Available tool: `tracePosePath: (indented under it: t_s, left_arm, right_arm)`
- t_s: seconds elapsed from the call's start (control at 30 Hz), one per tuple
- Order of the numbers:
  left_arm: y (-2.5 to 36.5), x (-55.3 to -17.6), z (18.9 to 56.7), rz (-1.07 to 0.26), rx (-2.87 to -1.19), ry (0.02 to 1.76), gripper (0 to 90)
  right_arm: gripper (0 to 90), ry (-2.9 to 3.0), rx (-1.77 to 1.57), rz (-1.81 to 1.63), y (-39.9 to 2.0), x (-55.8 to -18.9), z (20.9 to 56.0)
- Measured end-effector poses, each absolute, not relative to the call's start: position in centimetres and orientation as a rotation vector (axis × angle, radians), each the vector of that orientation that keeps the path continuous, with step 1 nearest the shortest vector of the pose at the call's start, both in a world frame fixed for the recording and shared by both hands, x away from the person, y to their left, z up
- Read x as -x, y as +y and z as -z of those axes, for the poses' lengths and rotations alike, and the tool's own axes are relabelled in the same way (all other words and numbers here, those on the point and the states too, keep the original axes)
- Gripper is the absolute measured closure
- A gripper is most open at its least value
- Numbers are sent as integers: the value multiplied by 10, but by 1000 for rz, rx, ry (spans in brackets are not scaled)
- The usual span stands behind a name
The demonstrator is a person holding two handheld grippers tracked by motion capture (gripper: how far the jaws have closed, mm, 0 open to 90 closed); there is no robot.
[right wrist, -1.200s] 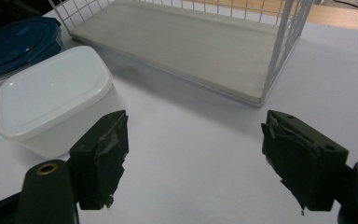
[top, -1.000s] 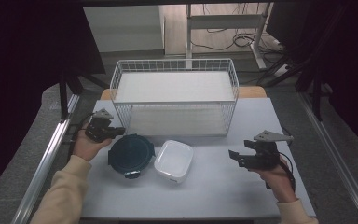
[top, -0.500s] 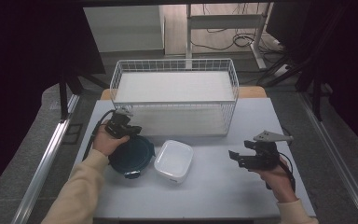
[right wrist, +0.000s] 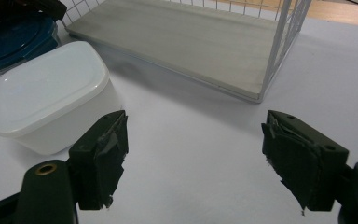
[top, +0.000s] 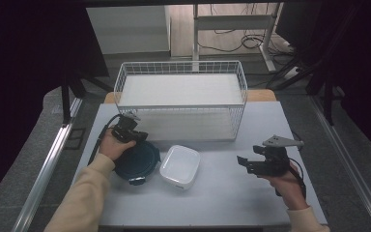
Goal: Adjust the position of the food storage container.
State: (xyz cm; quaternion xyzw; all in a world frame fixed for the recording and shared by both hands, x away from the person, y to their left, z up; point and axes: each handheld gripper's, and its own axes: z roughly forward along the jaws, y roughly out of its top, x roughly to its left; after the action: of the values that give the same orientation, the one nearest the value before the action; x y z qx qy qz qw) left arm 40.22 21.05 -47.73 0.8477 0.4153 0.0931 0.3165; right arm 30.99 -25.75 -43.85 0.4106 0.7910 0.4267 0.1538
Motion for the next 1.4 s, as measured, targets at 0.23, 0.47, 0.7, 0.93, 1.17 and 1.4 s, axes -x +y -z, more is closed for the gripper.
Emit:
tracePosePath:
  t_s: [0.23, 0.47, 0.7, 0.93, 1.17, 1.4]
  left_arm:
    - [208, -397, 476, -231, -2237, 1088, 900]
    - [206, -389, 475, -199, -2277, 1027, 900]
    - [205, -375, 475, -165, -2275, 1003, 900]
    - [206, -360, 474, -126, -2258, 977, 900]
    - [206, -340, 466, -98, -2267, 913, 900]
    - [204, -345, 467, -270, -2285, 943, 900]
  right_arm:
    - [223, 2264, -1178, -1222, -259, -309, 438]
    - [223, 2260, -1182, -1223, -260, -308, 437]
    - [223, 2260, -1180, -1224, -260, -307, 437]
    - [223, 2266, -1174, -1224, -258, -307, 437]
    - [223, 2269, -1169, -1224, -256, -306, 436]
    - [223, 2280, -1162, -1216, -251, -308, 438]
